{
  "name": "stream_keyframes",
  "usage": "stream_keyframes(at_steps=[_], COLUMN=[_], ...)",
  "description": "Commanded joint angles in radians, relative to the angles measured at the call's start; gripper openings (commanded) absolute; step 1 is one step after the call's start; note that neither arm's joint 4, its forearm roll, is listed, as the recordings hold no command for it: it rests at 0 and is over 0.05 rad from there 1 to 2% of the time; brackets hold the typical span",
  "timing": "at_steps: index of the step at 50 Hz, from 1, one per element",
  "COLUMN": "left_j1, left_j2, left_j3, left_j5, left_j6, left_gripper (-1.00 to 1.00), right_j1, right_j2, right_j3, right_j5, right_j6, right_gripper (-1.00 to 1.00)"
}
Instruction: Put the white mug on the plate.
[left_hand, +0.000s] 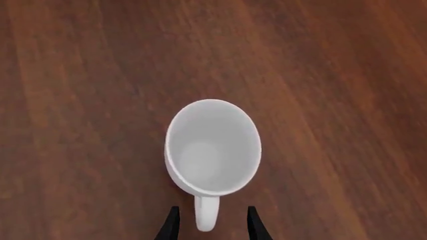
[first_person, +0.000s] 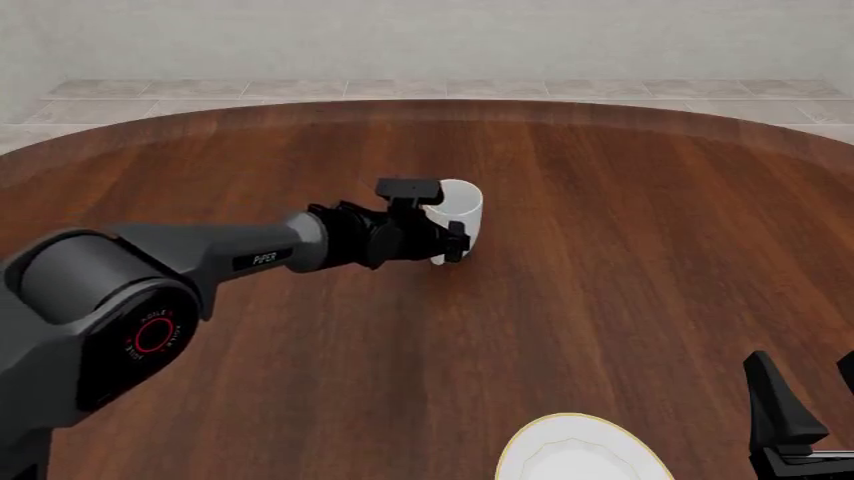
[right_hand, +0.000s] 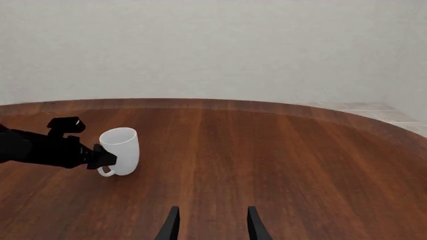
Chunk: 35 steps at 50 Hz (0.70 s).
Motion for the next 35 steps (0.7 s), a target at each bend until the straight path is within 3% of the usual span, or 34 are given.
stream_keyframes(at_steps=[1,15,16,35], left_j1=[0.003,-0.009,-0.012,-0.012], left_j2=[0.013,0.01,0.011,-0.006], left_j3=[-0.025,-0.016,-0.015,0.002], left_j5=[0.015,0.012,0.013,0.015], left_j6=[-0.018,-0.036,-0.039,-0.014], left_gripper=[1.0,1.0,-1.0,-1.0], right_j1=[-0.002,-0.002,-0.002,-0.001], right_j2=[0.002,0.002,0.002,0.002], right_j3=[0.006,0.006,0.006,0.006], right_j5=[-0.01,-0.009,-0.009,-0.01], right_j6=[0.0,0.0,0.0,0.0], right_gripper=[1.0,1.0,1.0,1.0])
